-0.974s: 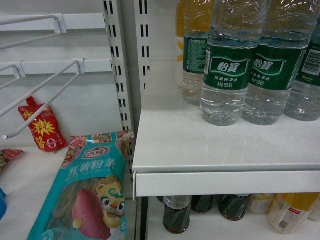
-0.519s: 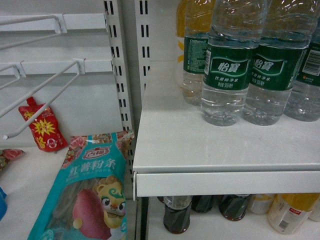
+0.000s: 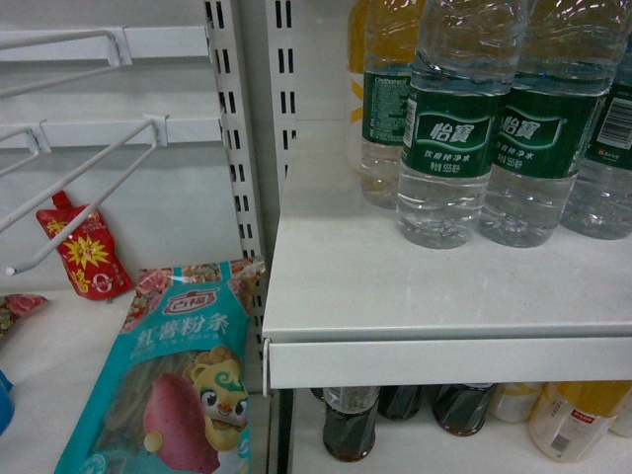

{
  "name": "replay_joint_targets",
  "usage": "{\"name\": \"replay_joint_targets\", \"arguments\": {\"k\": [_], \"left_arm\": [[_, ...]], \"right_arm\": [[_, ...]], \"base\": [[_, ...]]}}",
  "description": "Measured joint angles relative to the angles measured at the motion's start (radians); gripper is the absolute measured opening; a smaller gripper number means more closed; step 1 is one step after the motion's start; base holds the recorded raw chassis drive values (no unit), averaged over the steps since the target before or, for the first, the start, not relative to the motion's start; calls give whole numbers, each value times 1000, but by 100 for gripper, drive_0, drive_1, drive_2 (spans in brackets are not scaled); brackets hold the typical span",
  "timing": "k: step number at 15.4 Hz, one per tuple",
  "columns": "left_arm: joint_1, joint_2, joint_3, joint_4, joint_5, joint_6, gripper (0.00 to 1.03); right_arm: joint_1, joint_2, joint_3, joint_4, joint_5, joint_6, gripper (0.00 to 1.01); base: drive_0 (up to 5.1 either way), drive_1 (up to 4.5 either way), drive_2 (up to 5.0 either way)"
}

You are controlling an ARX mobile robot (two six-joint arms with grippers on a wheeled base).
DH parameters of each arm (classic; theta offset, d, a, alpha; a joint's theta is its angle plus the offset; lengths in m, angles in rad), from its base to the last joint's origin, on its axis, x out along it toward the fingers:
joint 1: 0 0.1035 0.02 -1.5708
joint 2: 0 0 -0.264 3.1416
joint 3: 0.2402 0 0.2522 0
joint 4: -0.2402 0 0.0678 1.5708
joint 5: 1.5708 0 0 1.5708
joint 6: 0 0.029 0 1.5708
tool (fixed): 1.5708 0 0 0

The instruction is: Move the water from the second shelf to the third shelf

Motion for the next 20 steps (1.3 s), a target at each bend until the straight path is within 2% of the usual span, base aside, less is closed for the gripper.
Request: {"name": "replay_joint_targets", "arguments": {"k": [4, 10, 16, 20], "left_arm": [[0, 0, 0, 0, 0, 0, 98], [0, 0, 0, 0, 0, 0, 98], [0, 0, 0, 0, 0, 0, 98], [0, 0, 0, 0, 0, 0, 98]], "right_arm": [[34, 106, 14, 71, 17, -2, 40], [60, 320, 129, 156, 21, -11, 40], [79, 340, 142, 166, 20, -11, 40], [82, 363, 152, 177, 26, 6, 41]], "base": [[0, 0, 0], [0, 0, 0], [0, 0, 0], [0, 0, 0]]}}
